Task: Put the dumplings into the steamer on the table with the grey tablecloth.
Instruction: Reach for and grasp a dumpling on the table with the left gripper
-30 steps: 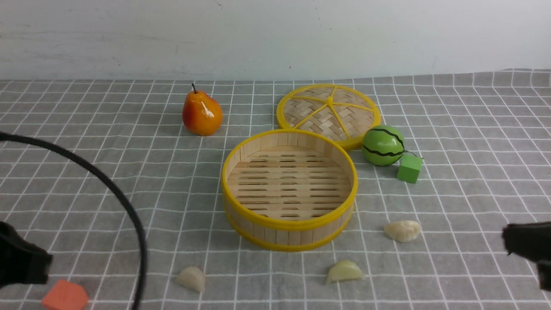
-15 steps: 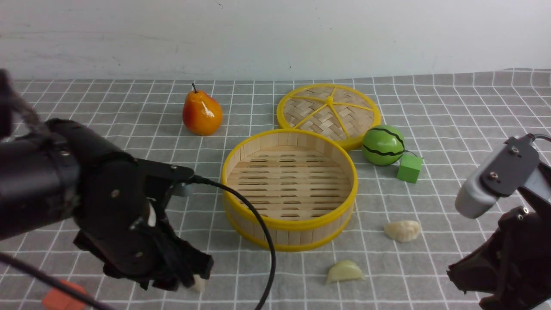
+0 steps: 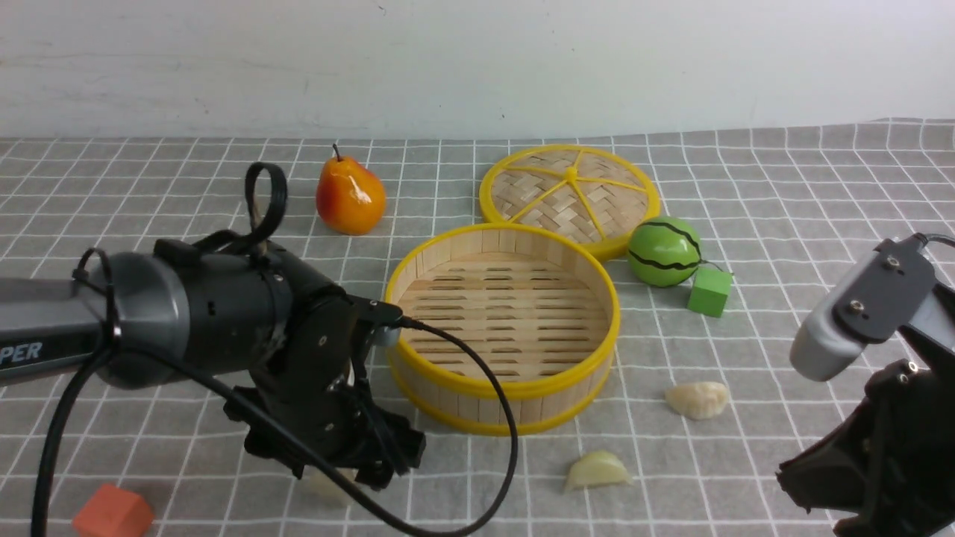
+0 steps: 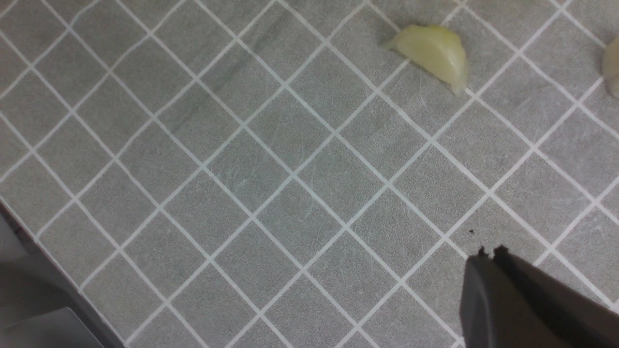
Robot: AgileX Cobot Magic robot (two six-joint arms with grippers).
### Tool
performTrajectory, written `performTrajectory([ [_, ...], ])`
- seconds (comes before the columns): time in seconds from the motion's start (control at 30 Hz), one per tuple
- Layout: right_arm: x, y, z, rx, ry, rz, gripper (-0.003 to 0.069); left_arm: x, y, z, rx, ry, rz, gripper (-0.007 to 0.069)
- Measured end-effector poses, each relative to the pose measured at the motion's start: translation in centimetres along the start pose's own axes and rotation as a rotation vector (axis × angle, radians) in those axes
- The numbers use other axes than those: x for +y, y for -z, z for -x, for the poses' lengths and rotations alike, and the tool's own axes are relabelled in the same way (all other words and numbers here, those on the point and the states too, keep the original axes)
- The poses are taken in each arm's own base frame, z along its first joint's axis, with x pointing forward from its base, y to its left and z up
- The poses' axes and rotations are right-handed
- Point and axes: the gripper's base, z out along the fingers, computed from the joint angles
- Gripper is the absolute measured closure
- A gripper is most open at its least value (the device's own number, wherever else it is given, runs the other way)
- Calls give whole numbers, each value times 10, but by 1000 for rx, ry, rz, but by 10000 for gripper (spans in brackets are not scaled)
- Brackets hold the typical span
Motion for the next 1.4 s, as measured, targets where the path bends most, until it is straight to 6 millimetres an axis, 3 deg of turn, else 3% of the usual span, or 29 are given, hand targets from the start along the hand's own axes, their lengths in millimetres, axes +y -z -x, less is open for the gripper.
performTrajectory([
  [0.23, 0, 0, 0, 0, 0, 0, 657, -1, -6, 1, 4, -2, 0, 290],
  [0.57, 0, 0, 0, 0, 0, 0, 650, -1, -5, 1, 12, 0, 4, 292],
  [0.7, 0, 0, 0, 0, -12, 0, 648, 0, 9, 4, 17, 9, 10, 326],
  [0.83, 0, 0, 0, 0, -24, 0, 648, -1, 42, 21, -33, -16, 1, 568],
  [0.9, 0, 0, 0, 0, -25, 0, 647, -3, 60, 34, -69, -37, -11, 636],
  [1.1, 0, 0, 0, 0, -25, 0, 647, -10, 102, 65, -154, -91, -52, 639],
  [1.4, 0, 0, 0, 0, -26, 0, 639, -4, 103, 59, -69, -134, 2, 639],
])
